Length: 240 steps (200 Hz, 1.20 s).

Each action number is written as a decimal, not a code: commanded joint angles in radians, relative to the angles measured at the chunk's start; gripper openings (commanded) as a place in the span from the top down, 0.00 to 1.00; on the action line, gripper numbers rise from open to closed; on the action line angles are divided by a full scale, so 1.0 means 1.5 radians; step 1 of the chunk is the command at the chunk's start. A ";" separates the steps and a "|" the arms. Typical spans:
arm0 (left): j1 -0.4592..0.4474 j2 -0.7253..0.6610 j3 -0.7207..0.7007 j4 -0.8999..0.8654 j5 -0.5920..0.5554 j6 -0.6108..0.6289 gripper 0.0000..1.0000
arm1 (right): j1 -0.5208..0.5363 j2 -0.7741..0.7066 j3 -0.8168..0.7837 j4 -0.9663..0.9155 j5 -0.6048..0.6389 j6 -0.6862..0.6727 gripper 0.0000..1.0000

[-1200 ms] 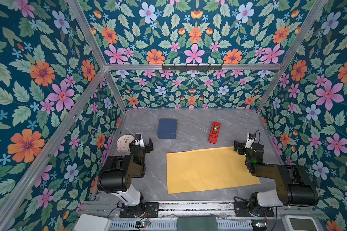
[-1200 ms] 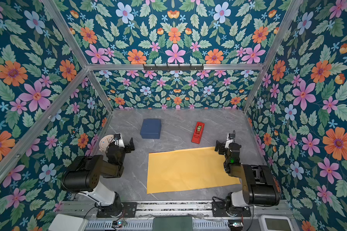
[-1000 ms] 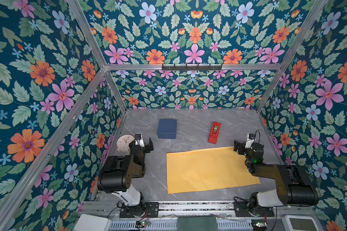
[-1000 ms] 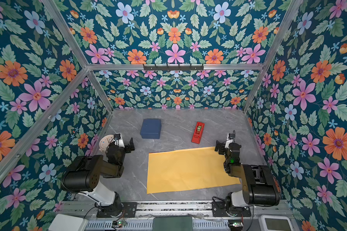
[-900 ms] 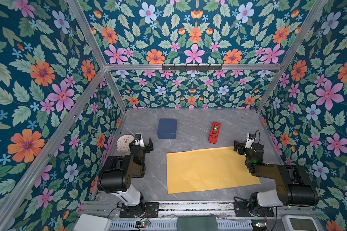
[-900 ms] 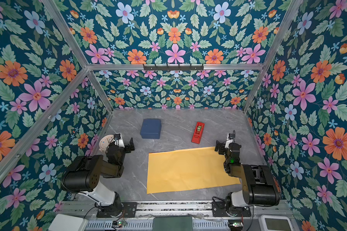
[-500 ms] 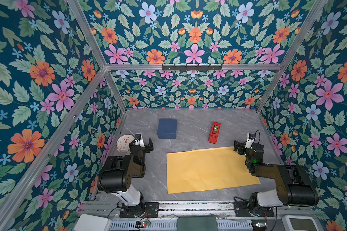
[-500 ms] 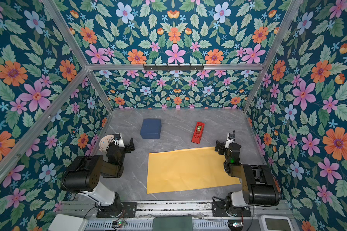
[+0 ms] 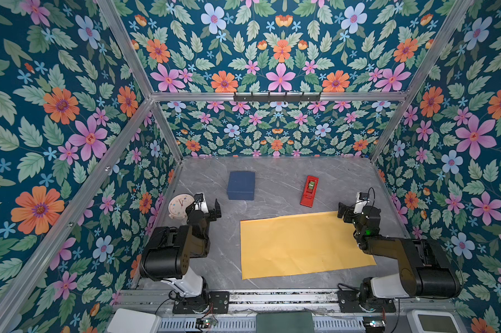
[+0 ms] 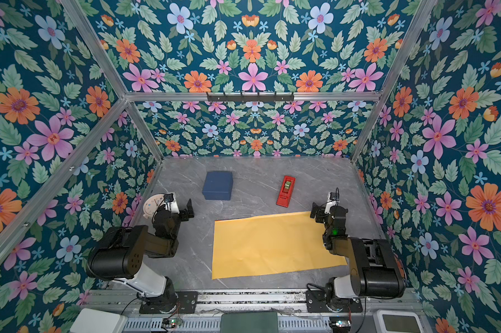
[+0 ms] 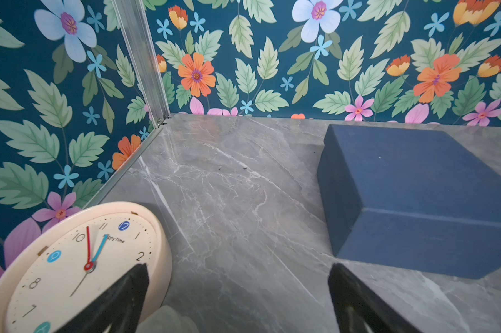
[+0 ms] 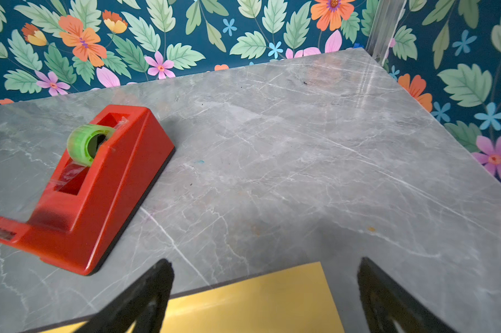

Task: Wrap a gift box in wrapping paper
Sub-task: Move the wrapping paper to the center of the table.

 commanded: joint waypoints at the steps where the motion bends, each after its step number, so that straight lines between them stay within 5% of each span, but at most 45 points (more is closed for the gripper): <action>1: 0.001 -0.064 0.008 -0.045 -0.041 -0.014 0.00 | 0.004 -0.090 0.054 -0.166 0.095 0.051 0.01; 34: 0.000 -0.205 0.040 -0.214 -0.107 -0.108 0.01 | 0.003 -0.232 0.087 -0.340 0.124 0.179 0.01; 65: -0.004 -0.228 0.136 -0.421 0.031 -0.286 0.13 | 0.006 -0.286 0.154 -0.513 -0.020 0.277 0.05; 85: -0.064 -0.201 0.166 -0.482 0.122 -0.377 0.17 | 0.049 -0.276 0.188 -0.595 -0.084 0.317 0.09; 111: -0.236 -0.181 0.193 -0.578 0.073 -0.391 0.16 | 0.159 -0.252 0.228 -0.697 -0.111 0.304 0.11; 140: -0.314 -0.123 0.213 -0.672 0.115 -0.427 0.18 | 0.184 -0.194 0.273 -0.793 -0.224 0.290 0.16; 166: -0.319 -0.112 0.211 -0.768 0.130 -0.419 0.21 | 0.199 -0.160 0.299 -0.855 -0.273 0.279 0.19; 192: -0.317 -0.099 0.220 -0.827 0.144 -0.391 0.21 | 0.262 -0.124 0.316 -0.865 -0.221 0.263 0.20; 240: -0.290 -0.051 0.240 -0.802 0.160 -0.342 0.22 | 0.270 -0.066 0.300 -0.772 -0.271 0.296 0.24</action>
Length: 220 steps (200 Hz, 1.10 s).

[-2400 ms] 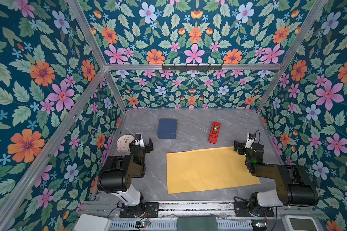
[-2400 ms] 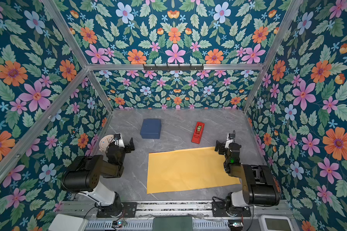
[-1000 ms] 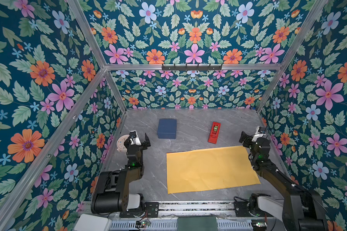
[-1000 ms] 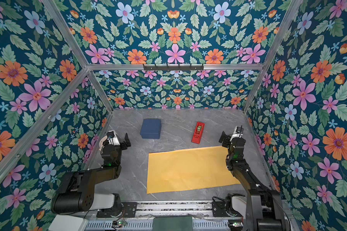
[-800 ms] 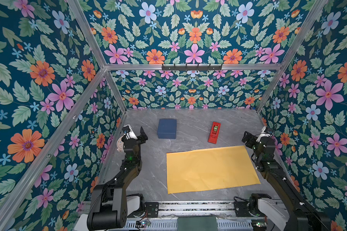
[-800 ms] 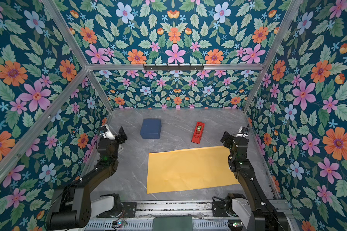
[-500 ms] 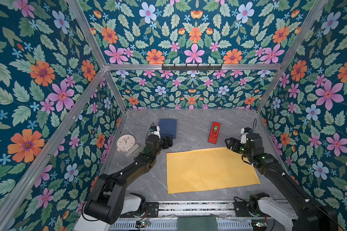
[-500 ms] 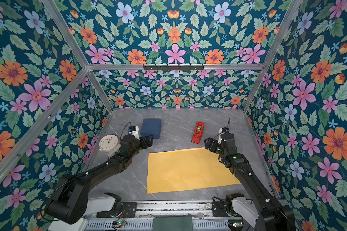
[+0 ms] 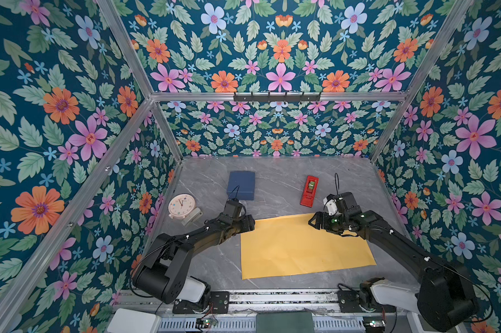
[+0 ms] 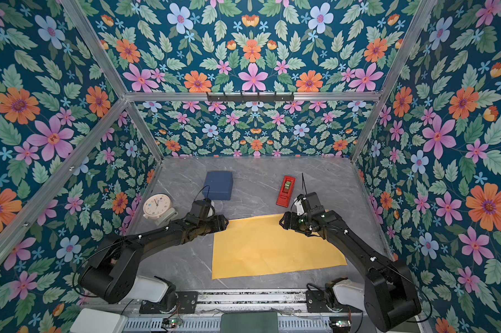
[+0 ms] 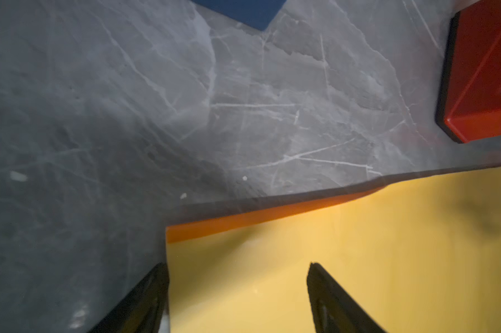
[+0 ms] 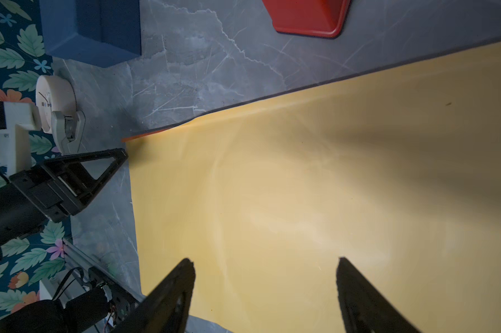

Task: Wrap a gift box in wrapping paper
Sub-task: Move the wrapping paper to the center of the table.

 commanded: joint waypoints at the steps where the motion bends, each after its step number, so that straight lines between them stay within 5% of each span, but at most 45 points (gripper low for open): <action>1: 0.013 0.016 0.006 -0.003 0.018 0.037 0.22 | 0.003 0.019 -0.001 0.036 -0.027 0.009 0.25; 32: 0.023 0.009 0.003 -0.008 -0.004 0.048 0.24 | 0.004 0.033 -0.026 0.065 -0.035 0.022 0.27; 80: 0.024 0.047 -0.022 0.088 0.130 0.028 0.41 | 0.005 0.067 -0.061 0.121 -0.052 0.051 0.29; 127: 0.025 0.035 -0.035 0.140 0.137 0.028 0.52 | 0.005 0.092 -0.085 0.155 -0.053 0.065 0.34; 220: 0.026 0.090 -0.022 0.261 0.203 0.037 0.94 | 0.005 0.124 -0.104 0.198 -0.045 0.080 0.37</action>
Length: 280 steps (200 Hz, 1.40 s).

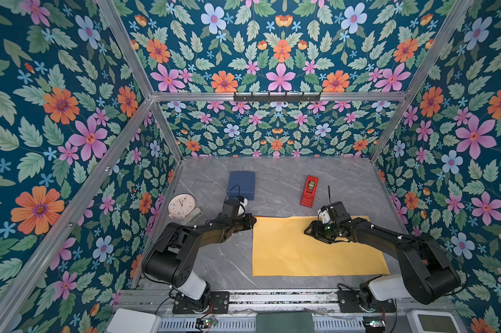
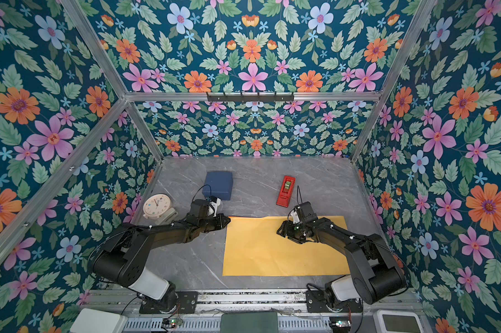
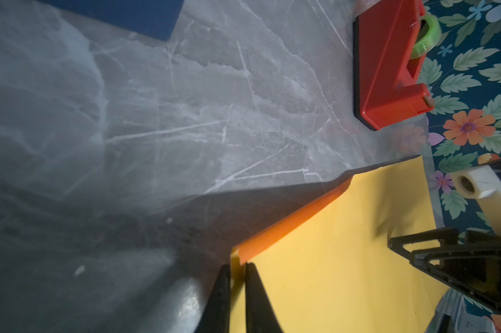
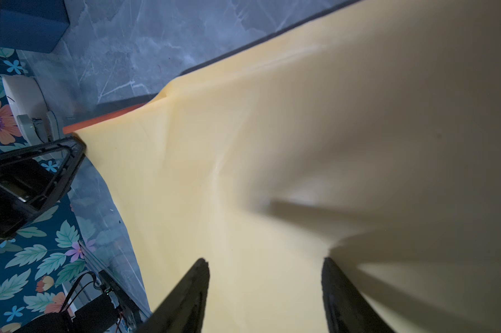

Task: Wrap a gift box in wrapping paper
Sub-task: Move the wrapping paper to the center of the table.

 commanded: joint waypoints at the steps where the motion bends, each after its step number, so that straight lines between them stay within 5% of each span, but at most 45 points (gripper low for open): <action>1: 0.001 0.013 0.003 0.051 0.025 0.006 0.94 | 0.000 0.004 0.004 0.012 0.009 0.002 0.37; 59: 0.021 -0.004 -0.004 0.063 -0.016 0.006 1.00 | 0.001 -0.015 0.030 -0.029 0.022 -0.018 0.37; 135: 0.088 -0.039 0.066 -0.182 -0.215 0.114 1.00 | 0.000 -0.035 0.051 -0.064 0.022 -0.029 0.36; 173: 0.098 -0.019 0.092 -0.215 -0.214 0.139 1.00 | 0.001 -0.020 0.070 -0.133 0.087 -0.050 0.36; 261: 0.143 -0.037 0.068 -0.247 -0.229 0.099 1.00 | 0.084 -0.001 0.037 -0.101 0.036 0.019 0.39; 280: 0.147 -0.039 0.063 -0.251 -0.240 0.090 0.88 | 0.094 0.004 0.043 -0.095 0.033 0.027 0.39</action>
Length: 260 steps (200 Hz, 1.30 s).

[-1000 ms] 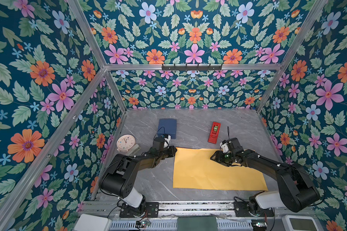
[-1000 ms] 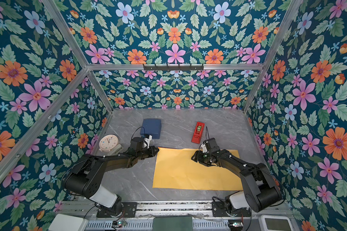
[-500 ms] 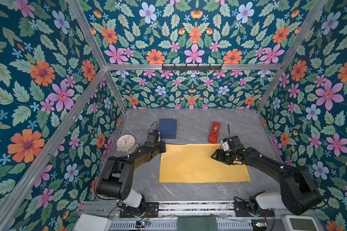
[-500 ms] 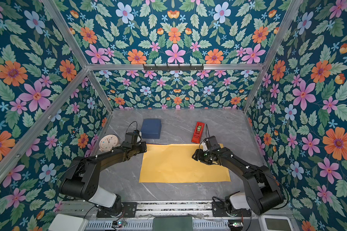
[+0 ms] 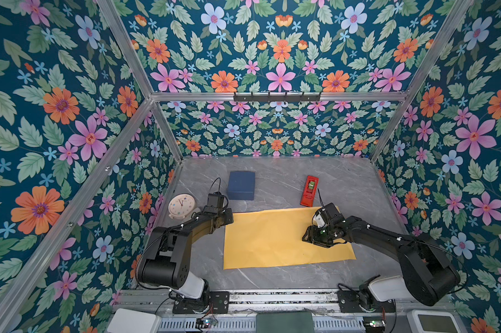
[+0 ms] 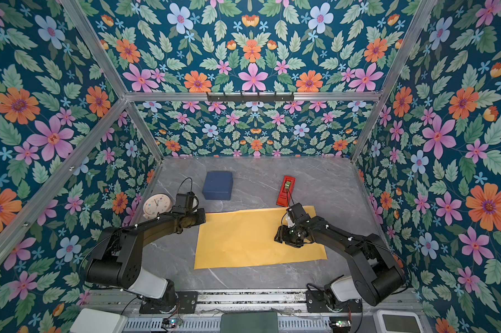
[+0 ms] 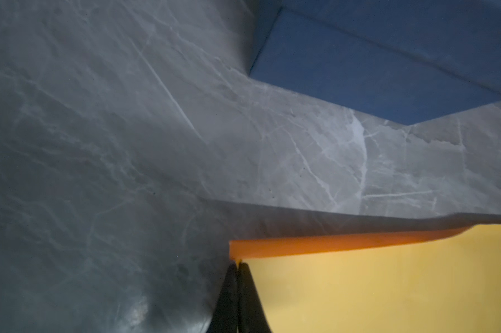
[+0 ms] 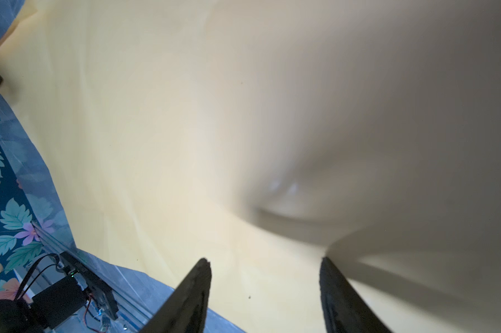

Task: Wrap a gift box in wrapping paper
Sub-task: Move the wrapping paper to the center of the table, then move the gift box to the top-center of the table.

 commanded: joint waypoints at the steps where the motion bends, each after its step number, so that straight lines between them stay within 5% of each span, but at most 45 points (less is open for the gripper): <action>1: 0.005 -0.005 -0.004 -0.011 -0.020 -0.018 0.87 | 0.008 0.003 0.007 0.014 -0.009 0.028 0.39; 62: 0.036 -0.059 0.014 0.021 -0.084 -0.053 0.42 | 0.009 -0.048 0.068 -0.028 0.026 -0.002 0.39; 96: 0.095 -0.022 0.055 0.174 0.077 -0.122 0.23 | 0.008 -0.048 0.099 0.081 0.023 0.020 0.33; 168: 0.105 0.282 0.358 0.171 0.272 -0.118 0.13 | 0.009 0.036 0.186 0.174 0.011 0.031 0.19; 260: 0.007 0.289 0.328 0.267 0.385 -0.198 0.19 | 0.001 0.133 0.327 0.124 0.023 -0.013 0.18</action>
